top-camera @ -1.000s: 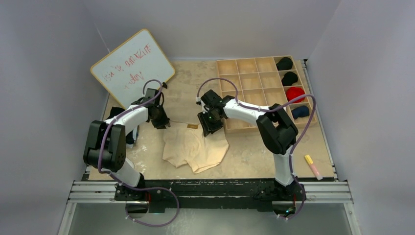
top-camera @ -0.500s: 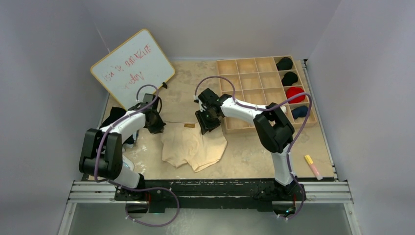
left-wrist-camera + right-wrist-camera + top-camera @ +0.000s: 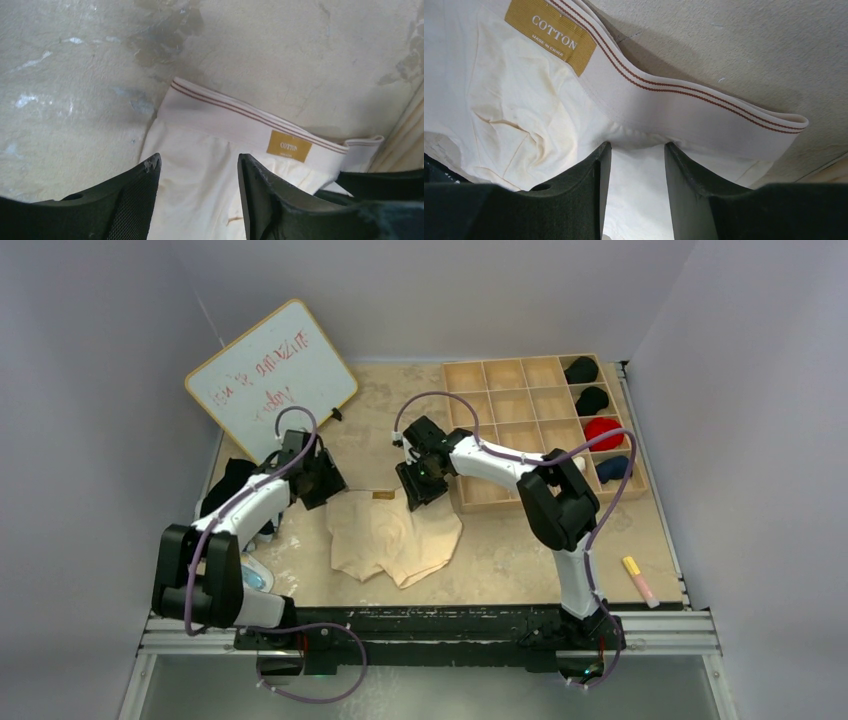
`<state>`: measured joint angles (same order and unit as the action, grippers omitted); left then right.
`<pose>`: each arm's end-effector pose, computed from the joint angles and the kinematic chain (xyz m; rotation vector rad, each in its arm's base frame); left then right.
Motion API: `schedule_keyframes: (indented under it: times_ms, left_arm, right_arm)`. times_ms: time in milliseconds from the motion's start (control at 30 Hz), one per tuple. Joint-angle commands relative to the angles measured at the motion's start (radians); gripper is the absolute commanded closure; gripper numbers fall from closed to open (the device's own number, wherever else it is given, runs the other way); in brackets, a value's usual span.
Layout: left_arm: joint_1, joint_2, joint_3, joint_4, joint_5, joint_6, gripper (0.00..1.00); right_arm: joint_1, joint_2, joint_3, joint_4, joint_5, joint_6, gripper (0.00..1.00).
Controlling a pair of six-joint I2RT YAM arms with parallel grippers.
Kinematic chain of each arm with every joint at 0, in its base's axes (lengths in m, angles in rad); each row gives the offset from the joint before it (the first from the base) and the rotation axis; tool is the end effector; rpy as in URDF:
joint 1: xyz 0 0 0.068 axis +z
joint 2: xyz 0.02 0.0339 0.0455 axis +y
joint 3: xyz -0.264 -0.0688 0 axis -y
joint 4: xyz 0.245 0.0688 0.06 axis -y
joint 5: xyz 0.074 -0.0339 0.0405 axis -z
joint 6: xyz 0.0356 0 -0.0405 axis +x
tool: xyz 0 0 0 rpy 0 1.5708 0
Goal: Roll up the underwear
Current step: Flatten out the underwear at the center of the board.
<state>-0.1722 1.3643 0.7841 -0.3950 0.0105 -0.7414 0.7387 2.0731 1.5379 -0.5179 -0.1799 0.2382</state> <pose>0.2612 -0.0458 0.1970 -0.7226 2.4850 -0.3625 0.3228 0.3026 0.1768 -0.7349 2.6135 0.5534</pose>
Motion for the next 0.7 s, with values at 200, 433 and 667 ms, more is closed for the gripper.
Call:
schedule_keyframes:
  times_ms: [200, 433, 667]
  left_arm:
    - [0.003, 0.196, 0.121, -0.055, -0.088, 0.065, 0.44]
    - [0.003, 0.294, 0.144, -0.105, -0.134, 0.063, 0.63]
    - [0.003, 0.304, 0.124, -0.118, -0.176, 0.043, 1.0]
  right_arm:
    - [-0.002, -0.01, -0.014, -0.026, -0.05, -0.052, 0.54]
    - [-0.002, -0.005, 0.009, -0.043, -0.061, -0.061, 0.54]
    - [-0.002, -0.008, 0.038, -0.052, -0.087, -0.064, 0.54]
